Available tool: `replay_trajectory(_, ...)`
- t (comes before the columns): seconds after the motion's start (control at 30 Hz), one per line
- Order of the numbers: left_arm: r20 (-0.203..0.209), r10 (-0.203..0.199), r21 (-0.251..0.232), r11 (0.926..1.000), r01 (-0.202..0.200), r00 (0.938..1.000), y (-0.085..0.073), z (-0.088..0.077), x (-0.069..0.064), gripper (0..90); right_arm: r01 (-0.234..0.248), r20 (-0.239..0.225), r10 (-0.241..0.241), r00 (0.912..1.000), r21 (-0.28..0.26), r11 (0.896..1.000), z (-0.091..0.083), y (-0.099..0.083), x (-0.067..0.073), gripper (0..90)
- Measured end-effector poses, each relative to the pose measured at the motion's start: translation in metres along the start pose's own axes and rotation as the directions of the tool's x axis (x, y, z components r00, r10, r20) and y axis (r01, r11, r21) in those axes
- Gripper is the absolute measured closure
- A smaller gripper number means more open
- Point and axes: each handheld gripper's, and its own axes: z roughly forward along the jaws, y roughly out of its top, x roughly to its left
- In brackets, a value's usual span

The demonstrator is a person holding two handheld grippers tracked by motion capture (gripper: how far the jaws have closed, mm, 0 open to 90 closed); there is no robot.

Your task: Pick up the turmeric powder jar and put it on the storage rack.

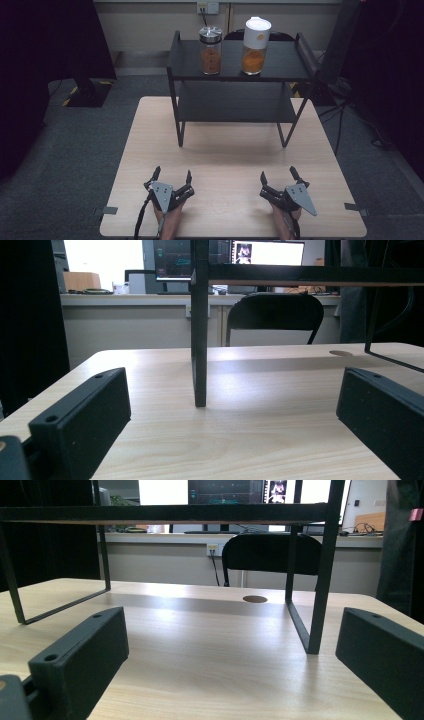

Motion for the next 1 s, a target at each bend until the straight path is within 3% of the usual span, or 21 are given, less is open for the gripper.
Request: replay_trajectory(1.0, 0.002, 0.000, 0.000, 1.0000, 0.000, 1.0000, 0.0000, 0.0000, 0.0003, 0.3, -0.005, 0.005, 0.005, 1.0000, -0.004, 1.000, -0.0008, -0.0008, 0.0008, 0.0)
